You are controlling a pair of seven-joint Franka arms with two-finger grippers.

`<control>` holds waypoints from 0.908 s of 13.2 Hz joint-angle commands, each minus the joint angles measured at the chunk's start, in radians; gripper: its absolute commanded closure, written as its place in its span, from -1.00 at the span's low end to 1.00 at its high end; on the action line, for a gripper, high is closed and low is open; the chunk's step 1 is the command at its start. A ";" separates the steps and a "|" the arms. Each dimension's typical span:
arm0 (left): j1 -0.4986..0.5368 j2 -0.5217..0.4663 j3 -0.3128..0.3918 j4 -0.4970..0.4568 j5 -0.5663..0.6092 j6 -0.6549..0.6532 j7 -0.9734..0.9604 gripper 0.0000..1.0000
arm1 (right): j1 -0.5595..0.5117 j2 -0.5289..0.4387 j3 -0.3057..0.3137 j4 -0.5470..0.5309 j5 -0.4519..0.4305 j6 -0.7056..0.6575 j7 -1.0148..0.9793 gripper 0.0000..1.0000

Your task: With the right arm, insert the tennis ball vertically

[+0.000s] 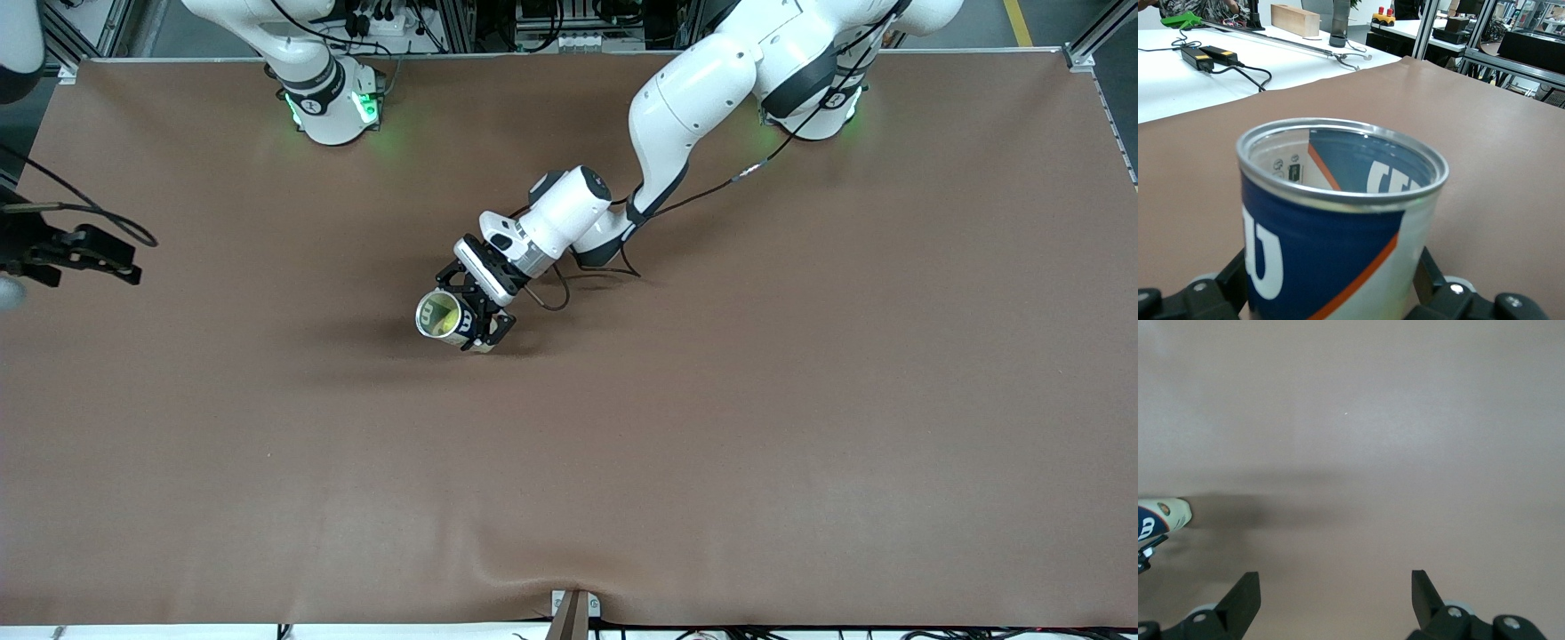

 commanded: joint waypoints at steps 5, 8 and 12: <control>0.008 -0.065 0.011 -0.050 0.003 -0.081 -0.029 -1.00 | -0.031 0.021 0.024 0.055 -0.015 -0.016 0.002 -1.00; 0.010 -0.065 0.011 -0.048 0.003 -0.081 -0.029 -1.00 | -0.025 0.021 0.024 0.053 -0.013 -0.019 0.002 -1.00; 0.010 -0.073 0.011 -0.042 0.003 -0.080 -0.029 -1.00 | -0.019 0.021 0.026 0.051 -0.015 -0.020 0.003 -1.00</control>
